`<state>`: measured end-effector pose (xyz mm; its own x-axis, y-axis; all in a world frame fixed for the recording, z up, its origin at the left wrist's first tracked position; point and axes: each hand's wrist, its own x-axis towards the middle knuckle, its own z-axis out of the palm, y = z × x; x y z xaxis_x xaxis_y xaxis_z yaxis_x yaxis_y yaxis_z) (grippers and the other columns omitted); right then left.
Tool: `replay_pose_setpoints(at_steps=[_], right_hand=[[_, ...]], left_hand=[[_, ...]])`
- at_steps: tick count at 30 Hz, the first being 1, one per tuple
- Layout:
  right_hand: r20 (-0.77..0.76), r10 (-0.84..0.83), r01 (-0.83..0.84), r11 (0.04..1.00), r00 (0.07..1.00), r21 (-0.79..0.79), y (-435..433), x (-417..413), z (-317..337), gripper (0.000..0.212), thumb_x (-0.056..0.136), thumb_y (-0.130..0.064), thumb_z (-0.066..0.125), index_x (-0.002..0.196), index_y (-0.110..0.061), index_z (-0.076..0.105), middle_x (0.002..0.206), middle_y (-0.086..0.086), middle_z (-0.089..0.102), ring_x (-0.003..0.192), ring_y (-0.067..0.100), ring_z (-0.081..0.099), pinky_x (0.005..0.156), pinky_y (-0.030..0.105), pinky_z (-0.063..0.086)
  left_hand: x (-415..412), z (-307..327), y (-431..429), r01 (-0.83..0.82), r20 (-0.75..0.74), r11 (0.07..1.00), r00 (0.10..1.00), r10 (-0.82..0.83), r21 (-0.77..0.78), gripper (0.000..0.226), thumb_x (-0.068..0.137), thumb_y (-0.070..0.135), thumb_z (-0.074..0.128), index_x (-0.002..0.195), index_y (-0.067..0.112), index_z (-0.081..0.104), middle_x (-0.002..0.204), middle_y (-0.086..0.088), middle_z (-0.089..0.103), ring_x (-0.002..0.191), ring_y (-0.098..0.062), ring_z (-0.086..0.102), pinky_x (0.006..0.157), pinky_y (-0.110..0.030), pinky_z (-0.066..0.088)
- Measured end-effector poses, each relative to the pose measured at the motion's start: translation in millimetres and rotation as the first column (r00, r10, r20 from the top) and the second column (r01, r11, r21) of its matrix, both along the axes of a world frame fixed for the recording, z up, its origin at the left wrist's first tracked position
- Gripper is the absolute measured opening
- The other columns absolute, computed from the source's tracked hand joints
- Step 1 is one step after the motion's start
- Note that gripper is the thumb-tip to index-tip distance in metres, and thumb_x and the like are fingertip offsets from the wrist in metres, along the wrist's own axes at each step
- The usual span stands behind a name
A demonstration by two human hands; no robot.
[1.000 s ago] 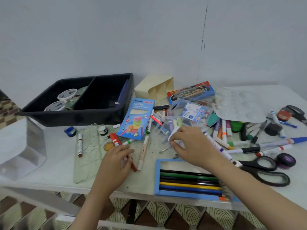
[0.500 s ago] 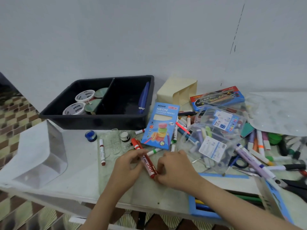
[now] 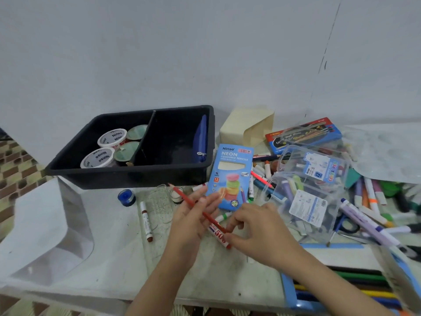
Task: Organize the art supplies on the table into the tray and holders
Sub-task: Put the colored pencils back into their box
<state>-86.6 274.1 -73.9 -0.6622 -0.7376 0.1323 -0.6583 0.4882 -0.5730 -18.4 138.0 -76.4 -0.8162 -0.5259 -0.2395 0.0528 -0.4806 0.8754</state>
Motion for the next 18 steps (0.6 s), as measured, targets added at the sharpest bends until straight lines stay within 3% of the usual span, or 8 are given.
replay_pose_setpoints(at_steps=[3, 5, 8, 12, 18], right_hand=[[0.064, -0.021, 0.023, 0.999, 0.998, -0.045, -3, -17, 1, 0.022, 0.080, -0.047, 0.058, 0.084, -0.028, 0.069, 0.078, -0.013, 0.054, 0.078, 0.003, 0.051, 0.075, 0.030, 0.032], [-0.045, -0.177, 0.175, 0.983, 0.983, -0.051, -5, -38, 0, 0.015, 0.087, -0.035, 0.058, 0.088, -0.025, 0.069, 0.082, -0.010, 0.053, 0.083, 0.010, 0.053, 0.074, 0.029, 0.027], [-0.291, -0.383, 0.407, 0.913, 0.877, 0.025, -6, -70, -2, 0.017, 0.089, -0.028, 0.054, 0.092, -0.018, 0.067, 0.089, -0.002, 0.053, 0.091, 0.021, 0.053, 0.074, 0.032, 0.025], [-0.411, -0.380, 0.510, 0.816, 0.829, 0.274, -12, -95, -3, 0.021, 0.089, -0.030, 0.053, 0.090, -0.013, 0.066, 0.107, 0.006, 0.054, 0.103, 0.026, 0.044, 0.082, 0.036, 0.029], [-0.424, -0.337, 0.480, 0.826, 0.841, 0.294, -16, -107, 6, 0.015, 0.087, -0.013, 0.050, 0.072, -0.011, 0.051, 0.079, 0.005, 0.048, 0.084, 0.025, 0.047, 0.068, 0.031, 0.030]], left_hand=[[-7, 3, -3, 0.044, -0.025, 0.995, 0.999, -0.042, 0.087, 0.029, 0.099, 0.009, 0.034, 0.112, 0.002, 0.058, 0.103, -0.018, 0.070, 0.093, -0.025, 0.069, 0.081, -0.033, 0.056], [-9, 3, -5, 0.048, -0.011, 0.995, 0.999, -0.048, 0.091, 0.030, 0.100, 0.010, 0.032, 0.112, 0.002, 0.058, 0.102, -0.018, 0.070, 0.092, -0.026, 0.070, 0.083, -0.035, 0.056], [-10, 4, -7, 0.066, 0.012, 0.995, 0.998, -0.067, 0.073, 0.031, 0.100, 0.009, 0.031, 0.112, 0.002, 0.059, 0.103, -0.018, 0.070, 0.096, -0.026, 0.069, 0.088, -0.039, 0.053], [-10, 5, -8, 0.101, 0.020, 0.993, 0.995, -0.102, 0.062, 0.031, 0.100, 0.007, 0.031, 0.111, 0.003, 0.060, 0.102, -0.016, 0.071, 0.094, -0.026, 0.069, 0.089, -0.041, 0.053], [-14, 7, -11, 0.128, 0.018, 0.990, 0.991, -0.129, 0.055, 0.031, 0.100, 0.008, 0.031, 0.111, 0.003, 0.060, 0.102, -0.017, 0.071, 0.093, -0.025, 0.070, 0.083, -0.036, 0.055]])
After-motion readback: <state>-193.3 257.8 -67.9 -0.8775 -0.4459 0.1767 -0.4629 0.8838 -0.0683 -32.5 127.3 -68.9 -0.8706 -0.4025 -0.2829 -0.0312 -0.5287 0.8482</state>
